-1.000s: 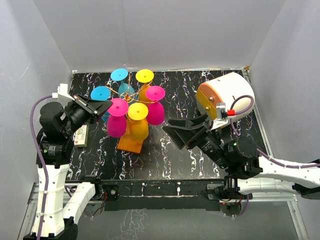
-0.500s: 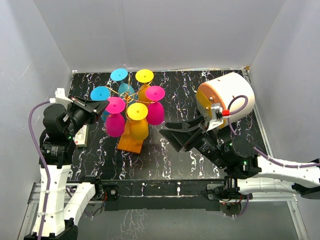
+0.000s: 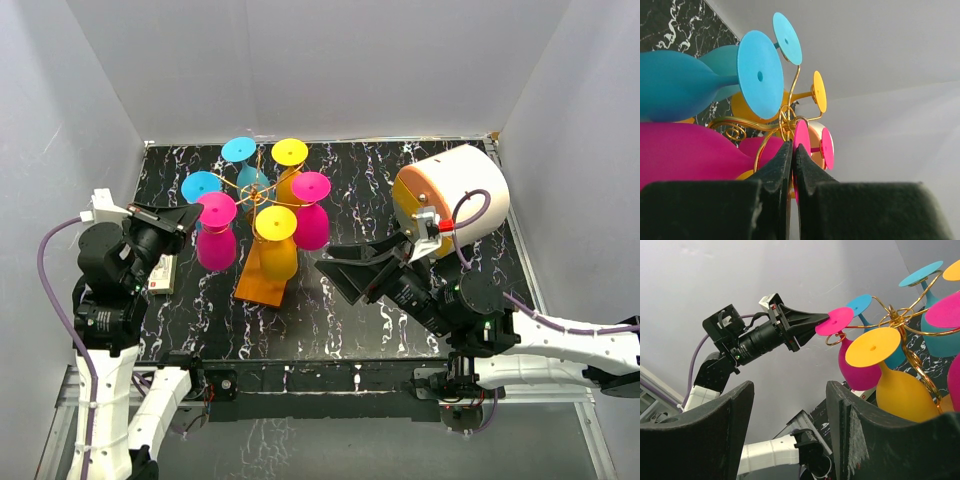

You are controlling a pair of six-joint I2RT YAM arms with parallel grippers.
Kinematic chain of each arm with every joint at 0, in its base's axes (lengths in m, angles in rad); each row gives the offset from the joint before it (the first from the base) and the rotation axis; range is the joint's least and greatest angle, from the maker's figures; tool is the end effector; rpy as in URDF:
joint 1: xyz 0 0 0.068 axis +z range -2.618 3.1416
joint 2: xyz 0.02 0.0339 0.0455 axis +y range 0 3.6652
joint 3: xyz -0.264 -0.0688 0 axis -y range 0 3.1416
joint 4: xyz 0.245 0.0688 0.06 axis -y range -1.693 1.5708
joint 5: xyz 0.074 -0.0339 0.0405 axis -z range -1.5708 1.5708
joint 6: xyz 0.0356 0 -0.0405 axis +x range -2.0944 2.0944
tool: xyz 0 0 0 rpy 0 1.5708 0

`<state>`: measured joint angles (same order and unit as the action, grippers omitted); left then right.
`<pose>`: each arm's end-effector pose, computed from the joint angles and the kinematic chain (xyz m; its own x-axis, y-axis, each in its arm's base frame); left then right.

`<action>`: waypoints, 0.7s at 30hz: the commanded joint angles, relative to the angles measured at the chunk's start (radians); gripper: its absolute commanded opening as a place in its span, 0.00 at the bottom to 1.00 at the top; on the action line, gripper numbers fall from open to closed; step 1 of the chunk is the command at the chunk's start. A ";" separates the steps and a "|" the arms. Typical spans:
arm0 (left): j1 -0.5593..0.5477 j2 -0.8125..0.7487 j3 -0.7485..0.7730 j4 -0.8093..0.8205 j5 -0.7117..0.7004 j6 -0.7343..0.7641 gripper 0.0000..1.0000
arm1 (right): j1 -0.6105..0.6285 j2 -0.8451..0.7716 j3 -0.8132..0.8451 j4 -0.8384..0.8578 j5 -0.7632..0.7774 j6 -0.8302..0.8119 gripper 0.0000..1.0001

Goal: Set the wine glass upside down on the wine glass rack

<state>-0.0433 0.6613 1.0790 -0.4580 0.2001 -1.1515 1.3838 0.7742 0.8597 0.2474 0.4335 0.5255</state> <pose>0.1196 -0.0123 0.4255 -0.2364 -0.8857 -0.3995 0.0613 0.3967 -0.9159 0.0464 0.1649 0.4135 -0.3577 0.5581 -0.7487 -0.7380 0.3223 0.5928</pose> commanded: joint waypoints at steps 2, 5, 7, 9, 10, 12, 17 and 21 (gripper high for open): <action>-0.003 -0.023 0.003 -0.014 -0.024 0.027 0.00 | 0.004 0.006 0.079 0.006 -0.020 -0.030 0.58; -0.003 -0.027 0.010 -0.023 -0.028 0.040 0.00 | 0.004 0.011 0.089 0.003 -0.021 -0.039 0.58; -0.003 -0.029 0.019 -0.034 -0.031 0.053 0.00 | 0.004 0.013 0.090 0.005 -0.021 -0.039 0.58; -0.003 -0.032 0.029 -0.049 -0.039 0.066 0.00 | 0.004 0.015 0.087 0.008 -0.021 -0.041 0.59; -0.003 -0.034 0.031 -0.055 -0.044 0.072 0.00 | 0.004 0.017 0.087 0.010 -0.020 -0.043 0.59; -0.003 -0.039 0.034 -0.069 -0.055 0.079 0.00 | 0.004 0.020 0.091 0.009 -0.019 -0.046 0.59; -0.003 -0.044 0.036 -0.082 -0.044 0.078 0.00 | 0.004 0.026 0.096 0.006 -0.020 -0.047 0.59; -0.003 -0.054 0.033 -0.078 -0.033 0.076 0.00 | 0.004 0.027 0.097 0.003 -0.019 -0.047 0.59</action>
<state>-0.0433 0.6224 1.0809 -0.5343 0.1379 -1.0882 1.3838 0.8062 0.9035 0.2344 0.4198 0.4957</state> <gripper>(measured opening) 0.018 0.589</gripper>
